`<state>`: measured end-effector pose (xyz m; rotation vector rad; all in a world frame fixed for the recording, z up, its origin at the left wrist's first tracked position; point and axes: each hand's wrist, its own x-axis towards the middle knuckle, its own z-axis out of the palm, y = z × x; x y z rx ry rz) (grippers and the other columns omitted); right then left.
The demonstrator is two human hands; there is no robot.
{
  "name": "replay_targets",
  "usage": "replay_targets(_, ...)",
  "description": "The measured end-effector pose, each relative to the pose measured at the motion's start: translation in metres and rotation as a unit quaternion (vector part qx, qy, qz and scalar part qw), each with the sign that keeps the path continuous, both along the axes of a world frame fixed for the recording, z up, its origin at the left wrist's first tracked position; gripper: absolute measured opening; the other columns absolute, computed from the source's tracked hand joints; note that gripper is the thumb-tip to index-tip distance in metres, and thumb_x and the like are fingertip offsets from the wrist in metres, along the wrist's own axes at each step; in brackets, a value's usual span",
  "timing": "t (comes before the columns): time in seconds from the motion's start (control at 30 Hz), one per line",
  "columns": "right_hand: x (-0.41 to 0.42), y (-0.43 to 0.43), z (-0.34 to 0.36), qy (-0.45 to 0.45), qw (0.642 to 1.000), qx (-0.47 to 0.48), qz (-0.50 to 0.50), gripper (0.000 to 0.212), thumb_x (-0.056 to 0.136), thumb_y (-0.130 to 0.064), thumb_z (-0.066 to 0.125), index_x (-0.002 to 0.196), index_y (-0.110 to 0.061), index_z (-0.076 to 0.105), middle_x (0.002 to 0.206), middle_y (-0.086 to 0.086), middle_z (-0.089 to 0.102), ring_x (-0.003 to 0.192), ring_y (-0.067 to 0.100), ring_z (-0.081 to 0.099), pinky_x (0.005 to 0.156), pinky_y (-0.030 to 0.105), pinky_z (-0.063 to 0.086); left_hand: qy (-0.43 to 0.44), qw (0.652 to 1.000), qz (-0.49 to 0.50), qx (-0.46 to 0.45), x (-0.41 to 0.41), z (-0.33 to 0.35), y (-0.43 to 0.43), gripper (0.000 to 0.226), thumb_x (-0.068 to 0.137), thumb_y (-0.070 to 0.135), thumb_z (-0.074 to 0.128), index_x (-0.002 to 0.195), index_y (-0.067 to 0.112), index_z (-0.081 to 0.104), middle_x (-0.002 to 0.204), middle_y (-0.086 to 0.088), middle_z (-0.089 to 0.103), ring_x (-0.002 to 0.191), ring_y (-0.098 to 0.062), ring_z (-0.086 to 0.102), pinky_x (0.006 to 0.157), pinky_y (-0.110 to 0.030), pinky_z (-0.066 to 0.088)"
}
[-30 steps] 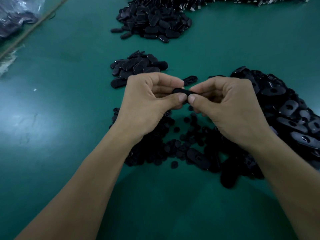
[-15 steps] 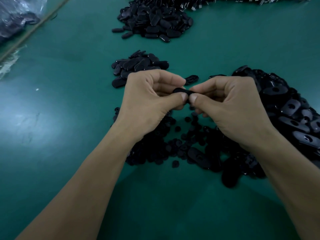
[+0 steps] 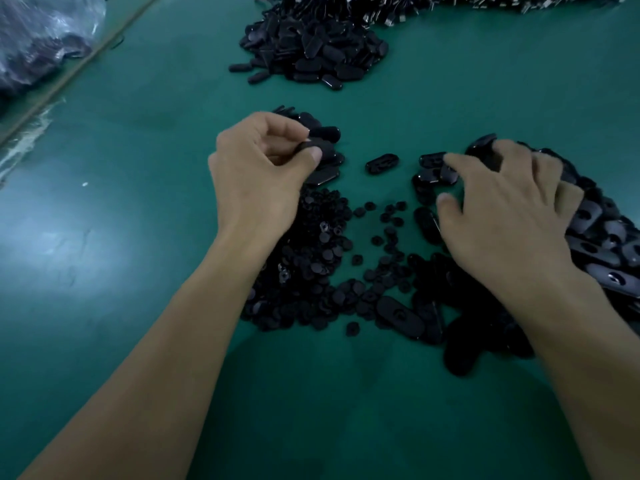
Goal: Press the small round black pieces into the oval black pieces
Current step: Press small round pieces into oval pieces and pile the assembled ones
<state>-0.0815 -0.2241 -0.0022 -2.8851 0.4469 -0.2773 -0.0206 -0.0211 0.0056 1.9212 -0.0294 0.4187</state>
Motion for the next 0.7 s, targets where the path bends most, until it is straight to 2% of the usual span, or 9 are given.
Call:
replay_targets(0.07, -0.001, -0.001, -0.001, 0.028, 0.999, -0.011, -0.014, 0.044, 0.101, -0.035, 0.048, 0.145, -0.027, 0.048, 0.155, 0.013, 0.032, 0.141, 0.037, 0.021, 0.108, 0.054, 0.021, 0.001, 1.000, 0.011, 0.006, 0.007, -0.001, 0.001, 0.024, 0.083, 0.016, 0.083, 0.079, 0.034, 0.068, 0.077, 0.012, 0.073, 0.073, -0.005, 0.072, 0.079, -0.031, 0.062)
replay_targets(0.2, -0.001, 0.000, -0.002, 0.014, 1.000, -0.018, -0.004, 0.040, 0.100, -0.032, 0.051, 0.139, -0.023, 0.055, 0.144, 0.010, 0.049, 0.132, 0.037, 0.032, 0.101, 0.052, 0.028, 0.008, 0.999, 0.036, 0.029, 0.024, -0.004, 0.002, 0.027, 0.086, 0.012, 0.078, 0.076, 0.035, 0.068, 0.074, 0.018, 0.071, 0.070, 0.002, 0.070, 0.078, -0.023, 0.061)
replay_targets(0.3, 0.001, 0.003, -0.002, 0.013, 1.000, -0.011, -0.002, 0.038, 0.101, -0.037, 0.051, 0.136, -0.022, 0.054, 0.137, 0.009, 0.055, 0.128, 0.039, 0.037, 0.100, 0.052, 0.029, 0.017, 0.997, 0.048, 0.064, 0.034, -0.010, 0.001, 0.025, 0.089, 0.010, 0.074, 0.081, 0.033, 0.070, 0.074, 0.024, 0.066, 0.070, 0.012, 0.066, 0.076, -0.010, 0.055)
replay_targets(0.37, 0.001, 0.003, -0.002, 0.007, 1.000, -0.010, 0.001, 0.036, 0.101, -0.039, 0.052, 0.131, -0.021, 0.056, 0.134, 0.009, 0.056, 0.127, 0.039, 0.039, 0.100, 0.051, 0.030, 0.032, 0.994, 0.043, 0.096, 0.037, -0.013, 0.001, 0.022, 0.090, 0.009, 0.071, 0.088, 0.030, 0.074, 0.080, 0.021, 0.068, 0.079, 0.008, 0.067, 0.074, -0.002, 0.048)
replay_targets(0.4, 0.001, 0.003, -0.003, 0.004, 1.000, -0.010, 0.001, 0.034, 0.101, -0.040, 0.052, 0.129, -0.021, 0.056, 0.133, 0.009, 0.056, 0.126, 0.039, 0.040, 0.100, 0.051, 0.030, 0.041, 0.992, 0.041, 0.115, 0.038, -0.014, 0.001, 0.020, 0.091, 0.009, 0.070, 0.092, 0.028, 0.076, 0.086, 0.015, 0.071, 0.085, 0.002, 0.069, 0.075, -0.003, 0.048)
replay_targets(0.5, 0.002, 0.002, -0.004, -0.005, 1.000, -0.009, -0.003, 0.034, 0.100, -0.042, 0.052, 0.127, -0.020, 0.055, 0.130, 0.011, 0.056, 0.124, 0.039, 0.041, 0.099, 0.050, 0.030, 0.050, 0.985, 0.051, 0.157, 0.039, -0.011, -0.001, 0.020, 0.093, 0.013, 0.066, 0.100, 0.027, 0.079, 0.100, 0.006, 0.074, 0.094, -0.011, 0.069, 0.081, -0.020, 0.054)
replay_targets(0.63, 0.003, 0.002, -0.006, 0.003, 1.000, 0.002, 0.025, 0.051, 0.102, -0.038, 0.048, 0.149, -0.028, 0.032, 0.144, 0.009, 0.046, 0.129, 0.039, 0.037, 0.102, 0.054, 0.029, 0.064, 0.982, 0.031, 0.173, 0.039, -0.003, -0.004, 0.017, 0.094, 0.017, 0.064, 0.100, 0.025, 0.078, 0.091, 0.012, 0.069, 0.103, -0.016, 0.066, 0.081, -0.026, 0.053)
replay_targets(0.7, 0.002, 0.001, -0.007, 0.013, 0.999, -0.006, 0.039, 0.049, 0.104, -0.037, 0.043, 0.152, -0.032, 0.033, 0.149, 0.004, 0.044, 0.132, 0.037, 0.033, 0.104, 0.054, 0.027, 0.075, 0.981, 0.021, 0.178, 0.037, -0.001, -0.005, 0.017, 0.094, 0.022, 0.065, 0.108, 0.024, 0.076, 0.099, 0.005, 0.069, 0.114, -0.023, 0.062, 0.091, -0.035, 0.055)
